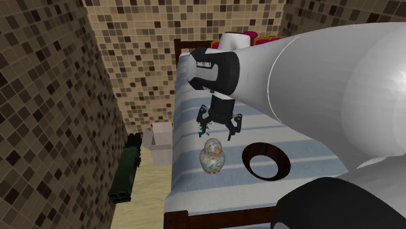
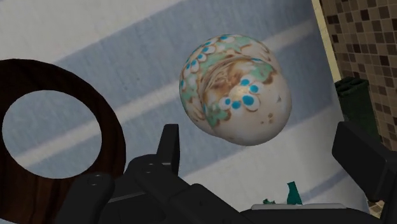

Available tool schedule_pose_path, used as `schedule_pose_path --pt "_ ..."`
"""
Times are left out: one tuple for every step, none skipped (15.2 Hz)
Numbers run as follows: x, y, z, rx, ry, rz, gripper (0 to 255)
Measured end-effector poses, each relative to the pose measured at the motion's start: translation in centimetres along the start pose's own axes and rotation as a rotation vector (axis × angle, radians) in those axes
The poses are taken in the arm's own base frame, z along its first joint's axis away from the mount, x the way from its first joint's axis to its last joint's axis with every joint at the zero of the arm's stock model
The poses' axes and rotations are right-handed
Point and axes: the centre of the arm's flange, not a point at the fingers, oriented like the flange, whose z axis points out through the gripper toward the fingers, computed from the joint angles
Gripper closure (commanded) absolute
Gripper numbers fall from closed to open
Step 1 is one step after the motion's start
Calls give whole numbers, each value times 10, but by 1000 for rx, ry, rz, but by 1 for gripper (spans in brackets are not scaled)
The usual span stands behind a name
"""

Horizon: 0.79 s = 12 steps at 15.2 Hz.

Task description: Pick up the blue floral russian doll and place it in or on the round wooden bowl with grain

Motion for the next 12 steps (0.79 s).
schedule_pose_path --pt "1 0 6 2 0 4 0" --pt "2 -1 12 4 0 6 0" --pt "2 -1 17 4 0 7 0" --pt "2 -2 22 4 -1 7 0" --pt "2 -2 27 5 -1 7 0" --pt "3 -2 33 5 -1 7 0" --pt "2 -2 37 5 -1 8 0" --pt "2 -2 39 5 -1 8 0" --pt "2 -2 40 5 0 8 0" --pt "2 -2 41 5 0 8 0" --pt "2 -2 41 5 0 8 0" --pt "2 -2 41 5 0 8 0"
